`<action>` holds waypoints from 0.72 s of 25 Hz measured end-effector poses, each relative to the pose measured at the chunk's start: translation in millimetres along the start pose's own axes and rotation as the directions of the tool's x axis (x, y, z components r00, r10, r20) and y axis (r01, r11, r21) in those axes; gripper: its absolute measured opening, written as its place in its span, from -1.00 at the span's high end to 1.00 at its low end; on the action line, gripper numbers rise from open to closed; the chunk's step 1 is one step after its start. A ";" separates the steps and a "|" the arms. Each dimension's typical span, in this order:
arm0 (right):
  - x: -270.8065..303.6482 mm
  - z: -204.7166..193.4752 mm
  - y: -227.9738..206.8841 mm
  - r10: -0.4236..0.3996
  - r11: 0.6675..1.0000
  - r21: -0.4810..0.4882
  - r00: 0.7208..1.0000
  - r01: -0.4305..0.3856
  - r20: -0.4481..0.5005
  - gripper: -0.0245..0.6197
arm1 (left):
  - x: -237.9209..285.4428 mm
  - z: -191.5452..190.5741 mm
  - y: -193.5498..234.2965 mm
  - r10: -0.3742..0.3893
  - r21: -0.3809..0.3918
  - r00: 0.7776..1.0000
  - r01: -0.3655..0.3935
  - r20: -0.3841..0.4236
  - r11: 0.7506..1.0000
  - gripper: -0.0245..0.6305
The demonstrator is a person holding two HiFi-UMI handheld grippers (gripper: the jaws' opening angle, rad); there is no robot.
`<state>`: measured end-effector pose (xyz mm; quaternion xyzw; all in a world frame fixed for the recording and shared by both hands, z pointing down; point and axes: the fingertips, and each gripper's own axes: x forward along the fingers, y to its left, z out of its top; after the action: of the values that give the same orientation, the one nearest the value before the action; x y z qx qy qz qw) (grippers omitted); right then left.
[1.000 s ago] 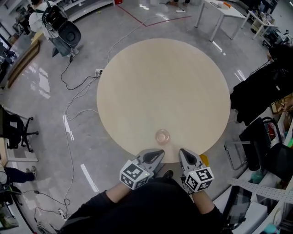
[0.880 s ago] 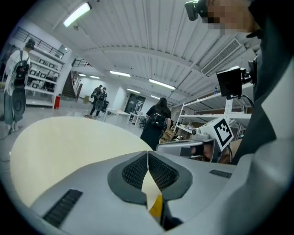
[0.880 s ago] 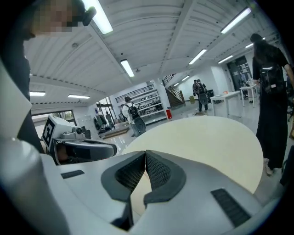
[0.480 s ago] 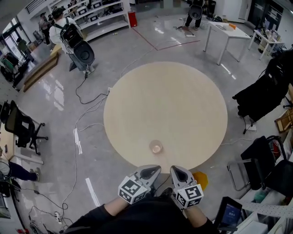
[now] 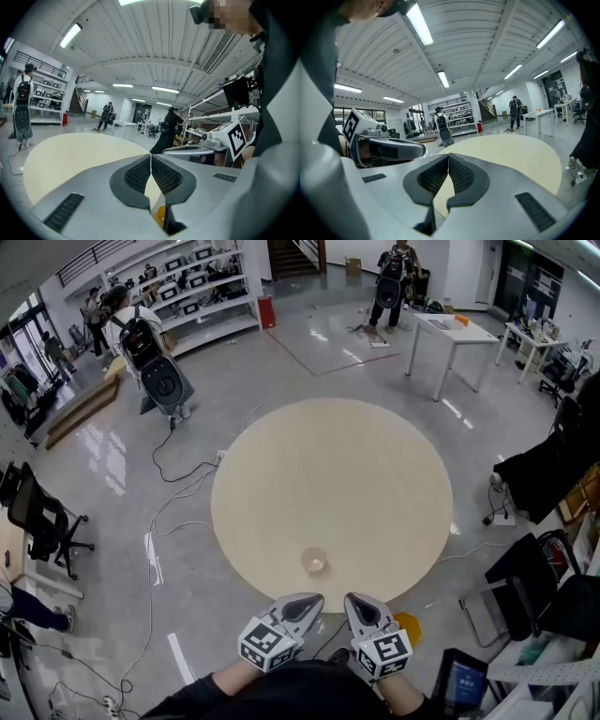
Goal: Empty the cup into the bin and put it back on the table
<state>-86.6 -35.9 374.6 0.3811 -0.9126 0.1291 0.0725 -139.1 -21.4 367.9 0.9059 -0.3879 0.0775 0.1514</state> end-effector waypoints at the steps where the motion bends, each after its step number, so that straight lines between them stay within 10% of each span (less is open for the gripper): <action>1: 4.0 2.7 2.3 -0.004 1.000 -0.005 1.000 0.004 0.001 0.88 | -2.5 2.0 2.6 -0.005 0.001 1.000 0.005 0.006 1.000 0.85; 18: 56.9 36.5 39.1 -0.014 0.995 -0.099 0.999 0.017 0.033 0.88 | -24.3 26.0 51.2 -0.061 0.014 0.995 0.060 0.078 0.998 0.85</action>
<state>-155.6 -58.6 345.8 0.3862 -0.9159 0.0768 0.0777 -192.4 -47.0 348.1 0.9204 -0.3653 0.0394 0.1333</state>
